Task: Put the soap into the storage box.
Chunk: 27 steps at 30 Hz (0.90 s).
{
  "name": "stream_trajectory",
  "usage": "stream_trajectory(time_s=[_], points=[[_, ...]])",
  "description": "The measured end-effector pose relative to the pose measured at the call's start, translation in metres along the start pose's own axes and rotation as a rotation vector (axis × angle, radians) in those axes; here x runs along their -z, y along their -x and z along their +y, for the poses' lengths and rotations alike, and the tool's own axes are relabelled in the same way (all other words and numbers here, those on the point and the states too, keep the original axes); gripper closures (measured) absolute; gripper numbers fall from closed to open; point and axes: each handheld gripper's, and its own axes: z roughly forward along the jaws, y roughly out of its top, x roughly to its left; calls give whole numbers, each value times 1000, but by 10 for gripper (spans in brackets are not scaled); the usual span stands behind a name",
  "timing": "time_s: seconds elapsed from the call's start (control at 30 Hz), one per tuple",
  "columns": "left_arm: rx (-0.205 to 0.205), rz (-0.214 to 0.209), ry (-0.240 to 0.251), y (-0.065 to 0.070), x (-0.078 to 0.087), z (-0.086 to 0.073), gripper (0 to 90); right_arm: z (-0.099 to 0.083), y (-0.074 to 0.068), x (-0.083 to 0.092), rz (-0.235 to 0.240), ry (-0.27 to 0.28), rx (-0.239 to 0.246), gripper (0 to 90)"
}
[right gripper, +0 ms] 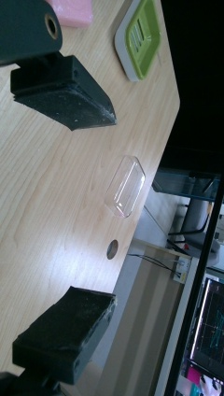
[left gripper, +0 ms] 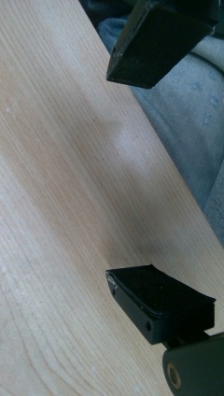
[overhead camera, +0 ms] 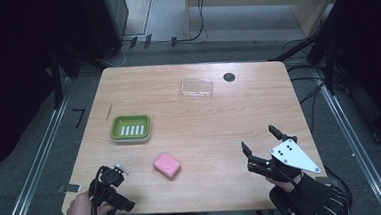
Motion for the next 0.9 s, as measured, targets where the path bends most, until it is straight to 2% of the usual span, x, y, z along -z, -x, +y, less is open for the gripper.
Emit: stream_trajectory(time_s=[0.3, 0.9], points=[[12, -1, 16, 1, 3, 1, 68, 1, -3, -5, 17, -8, 11, 132], [-36, -30, 54, 19, 8, 26, 42, 2, -4, -7, 20, -21, 18, 132]])
